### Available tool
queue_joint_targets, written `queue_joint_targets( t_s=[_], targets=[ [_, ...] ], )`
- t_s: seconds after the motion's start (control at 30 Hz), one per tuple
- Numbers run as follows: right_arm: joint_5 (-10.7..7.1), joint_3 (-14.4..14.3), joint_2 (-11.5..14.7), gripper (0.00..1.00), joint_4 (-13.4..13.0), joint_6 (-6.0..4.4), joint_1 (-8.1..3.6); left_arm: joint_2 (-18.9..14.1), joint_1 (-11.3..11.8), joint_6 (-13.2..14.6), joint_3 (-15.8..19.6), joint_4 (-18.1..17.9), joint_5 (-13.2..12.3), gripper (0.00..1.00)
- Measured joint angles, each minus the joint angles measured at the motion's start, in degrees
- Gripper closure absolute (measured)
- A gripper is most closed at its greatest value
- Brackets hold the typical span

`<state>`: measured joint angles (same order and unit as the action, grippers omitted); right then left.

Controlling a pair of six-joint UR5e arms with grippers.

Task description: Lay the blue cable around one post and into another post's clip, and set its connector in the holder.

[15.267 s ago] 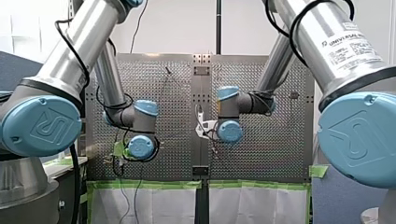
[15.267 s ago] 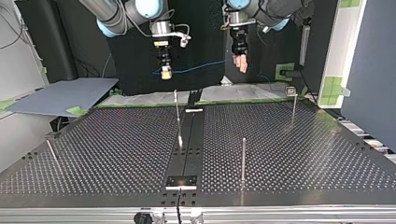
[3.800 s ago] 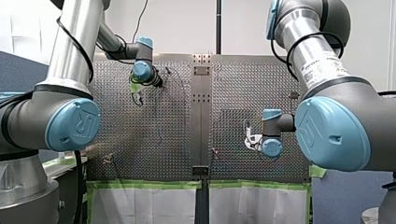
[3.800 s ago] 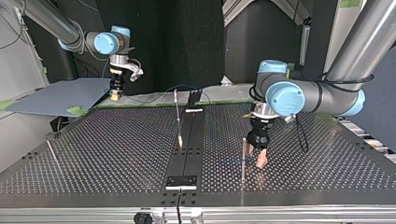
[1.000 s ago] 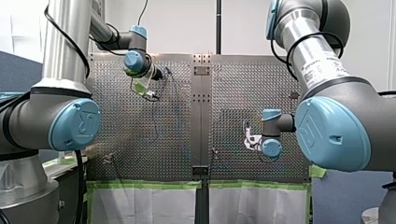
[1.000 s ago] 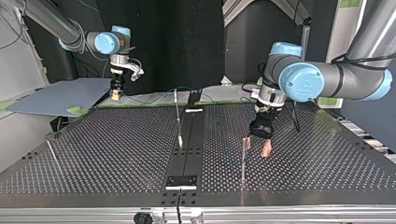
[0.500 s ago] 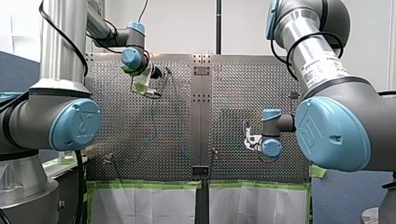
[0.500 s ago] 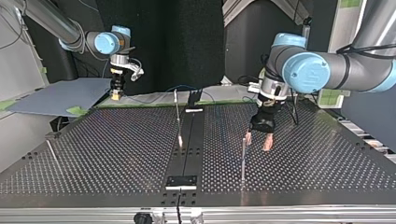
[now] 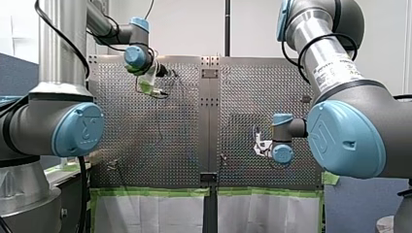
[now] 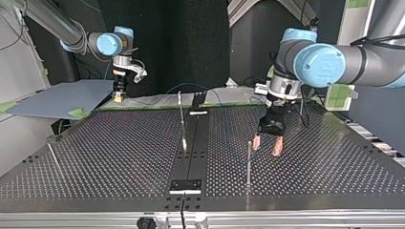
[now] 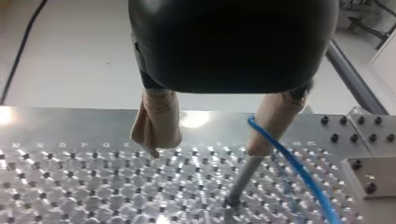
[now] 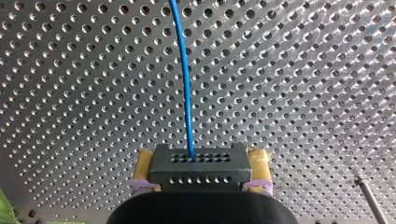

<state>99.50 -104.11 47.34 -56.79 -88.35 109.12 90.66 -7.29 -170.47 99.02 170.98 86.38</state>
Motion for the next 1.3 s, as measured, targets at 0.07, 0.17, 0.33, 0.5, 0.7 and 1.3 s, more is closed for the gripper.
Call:
queue_joint_targets(
  t_s=[0.07, 0.17, 0.33, 0.5, 0.7, 1.3],
  targets=[
    [0.0, 0.0, 0.0, 0.8, 0.0, 0.0, 0.0, 0.0, 0.47, -0.07, 0.01, -0.42, 0.72, 0.0],
    [0.0, 0.0, 0.0, 0.8, -0.02, 0.01, 0.0, -0.01, 1.28, -0.16, 0.0, -1.09, 1.89, 0.0],
    [0.0, 0.0, 0.0, 0.8, -0.08, 0.0, 0.0, 0.04, 3.33, -0.13, -0.06, -1.98, 2.99, 0.0],
    [0.0, 0.0, 0.0, 0.8, -0.13, 0.0, 0.0, 0.42, 4.76, -0.12, -0.31, -2.48, 3.17, 0.0],
    [0.0, -0.01, 0.0, 0.8, -0.05, 0.0, 0.01, 2.97, 4.97, 0.17, -0.68, -2.72, 2.9, 0.0],
    [0.0, -0.01, 0.0, 0.8, 0.09, 0.0, 0.09, 5.73, 3.8, 3.59, 1.31, -1.51, 4.25, 0.0]
  ],
)
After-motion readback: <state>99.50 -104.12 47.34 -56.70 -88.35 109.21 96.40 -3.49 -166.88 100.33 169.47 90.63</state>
